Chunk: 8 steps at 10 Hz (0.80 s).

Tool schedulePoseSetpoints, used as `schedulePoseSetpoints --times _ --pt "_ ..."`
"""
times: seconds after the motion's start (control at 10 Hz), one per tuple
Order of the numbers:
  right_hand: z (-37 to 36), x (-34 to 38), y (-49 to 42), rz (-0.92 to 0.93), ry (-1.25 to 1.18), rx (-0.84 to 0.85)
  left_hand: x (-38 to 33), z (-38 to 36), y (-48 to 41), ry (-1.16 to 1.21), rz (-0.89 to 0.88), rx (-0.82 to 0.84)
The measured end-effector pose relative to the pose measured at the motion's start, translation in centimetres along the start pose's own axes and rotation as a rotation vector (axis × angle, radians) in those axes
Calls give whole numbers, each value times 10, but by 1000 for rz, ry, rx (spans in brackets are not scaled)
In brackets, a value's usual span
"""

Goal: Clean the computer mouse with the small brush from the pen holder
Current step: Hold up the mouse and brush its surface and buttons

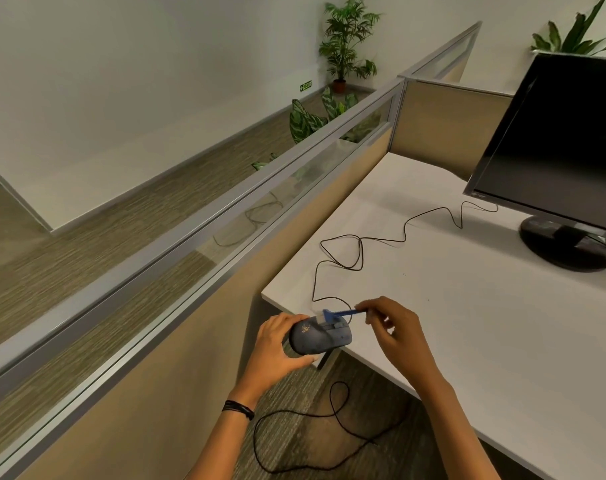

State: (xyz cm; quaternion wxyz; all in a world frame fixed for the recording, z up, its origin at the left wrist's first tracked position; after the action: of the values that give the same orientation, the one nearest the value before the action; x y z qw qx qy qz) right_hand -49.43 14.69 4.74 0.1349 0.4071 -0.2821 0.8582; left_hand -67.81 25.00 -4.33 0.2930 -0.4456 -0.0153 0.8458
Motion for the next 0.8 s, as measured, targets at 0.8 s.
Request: schedulePoseSetpoints --times 0.8 --pt "-14 45 -12 238 258 261 -3 -5 5 -10 28 58"
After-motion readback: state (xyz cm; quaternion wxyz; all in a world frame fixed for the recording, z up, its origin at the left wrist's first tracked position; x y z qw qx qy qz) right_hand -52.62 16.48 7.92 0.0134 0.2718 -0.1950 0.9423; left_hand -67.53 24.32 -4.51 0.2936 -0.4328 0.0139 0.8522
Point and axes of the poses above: each hand's wrist, its own y-axis away from the middle knuckle, its own z-axis out of the back of the hand, x = y × z, the point moved 6 cm from there along -y, towards the middle knuckle, and after that the axes turned 12 degrees about -x, right-handed, at the moved point
